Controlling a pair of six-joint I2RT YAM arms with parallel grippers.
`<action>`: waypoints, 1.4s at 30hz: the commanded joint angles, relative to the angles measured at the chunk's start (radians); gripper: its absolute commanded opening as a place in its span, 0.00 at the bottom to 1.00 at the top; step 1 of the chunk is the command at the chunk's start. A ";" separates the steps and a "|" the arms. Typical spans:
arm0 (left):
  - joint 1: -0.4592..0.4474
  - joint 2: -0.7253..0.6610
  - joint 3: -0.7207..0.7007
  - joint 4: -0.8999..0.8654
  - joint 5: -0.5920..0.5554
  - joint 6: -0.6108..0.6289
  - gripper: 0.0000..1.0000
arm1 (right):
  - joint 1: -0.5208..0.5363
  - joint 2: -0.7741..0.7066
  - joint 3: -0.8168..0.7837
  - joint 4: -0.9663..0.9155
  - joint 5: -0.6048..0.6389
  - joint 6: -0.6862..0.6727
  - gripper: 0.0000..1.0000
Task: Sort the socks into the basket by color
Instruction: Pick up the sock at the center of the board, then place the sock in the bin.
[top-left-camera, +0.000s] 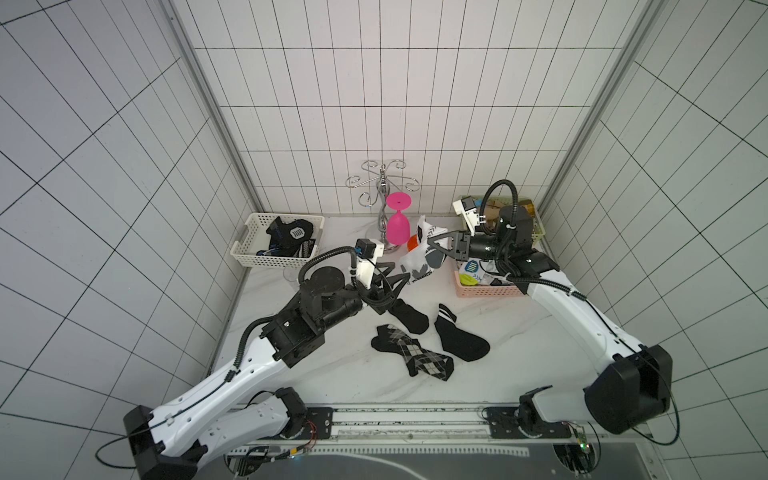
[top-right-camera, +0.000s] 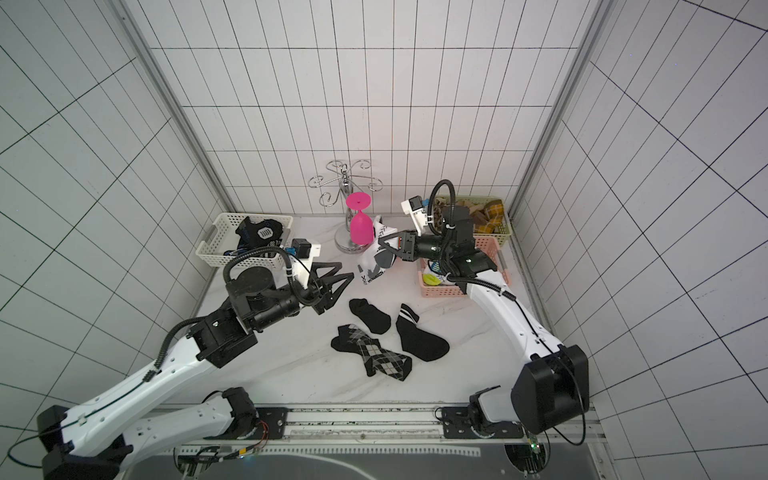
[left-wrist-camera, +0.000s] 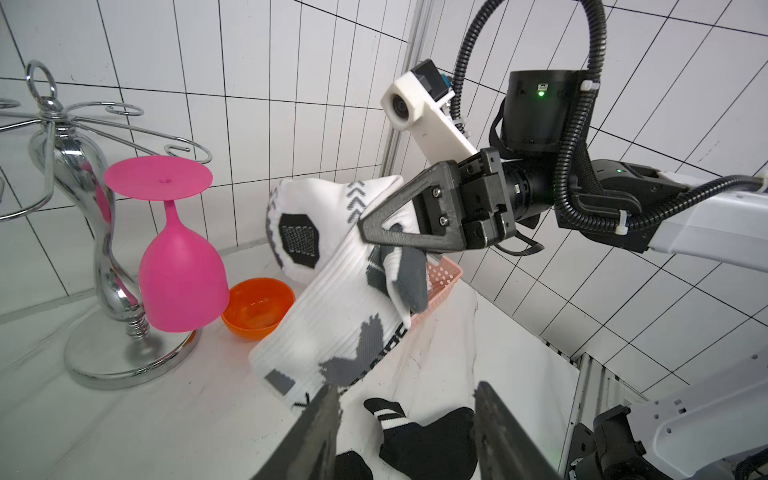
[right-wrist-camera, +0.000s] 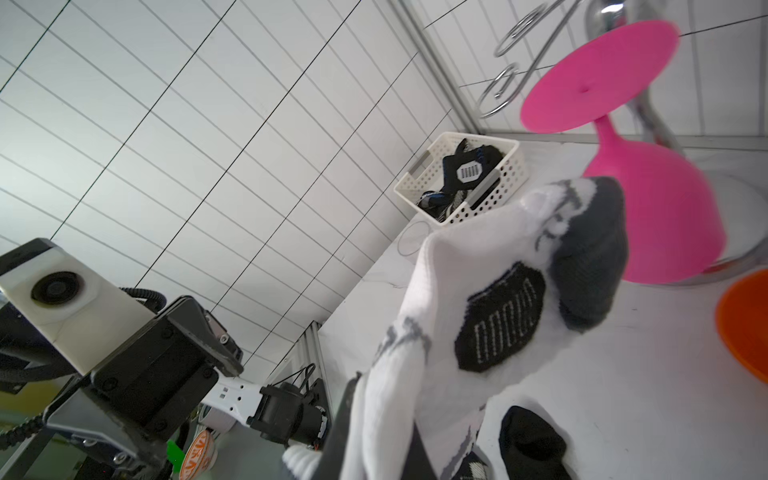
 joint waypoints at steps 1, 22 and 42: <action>0.025 -0.014 -0.019 -0.010 -0.026 -0.034 0.53 | -0.067 -0.021 0.028 -0.012 0.030 -0.010 0.00; 0.097 -0.060 -0.073 -0.065 -0.073 -0.124 0.54 | -0.339 0.200 0.125 0.123 0.158 0.122 0.00; 0.122 -0.021 -0.074 -0.048 -0.019 -0.141 0.53 | -0.457 0.320 0.032 0.241 0.127 0.177 0.00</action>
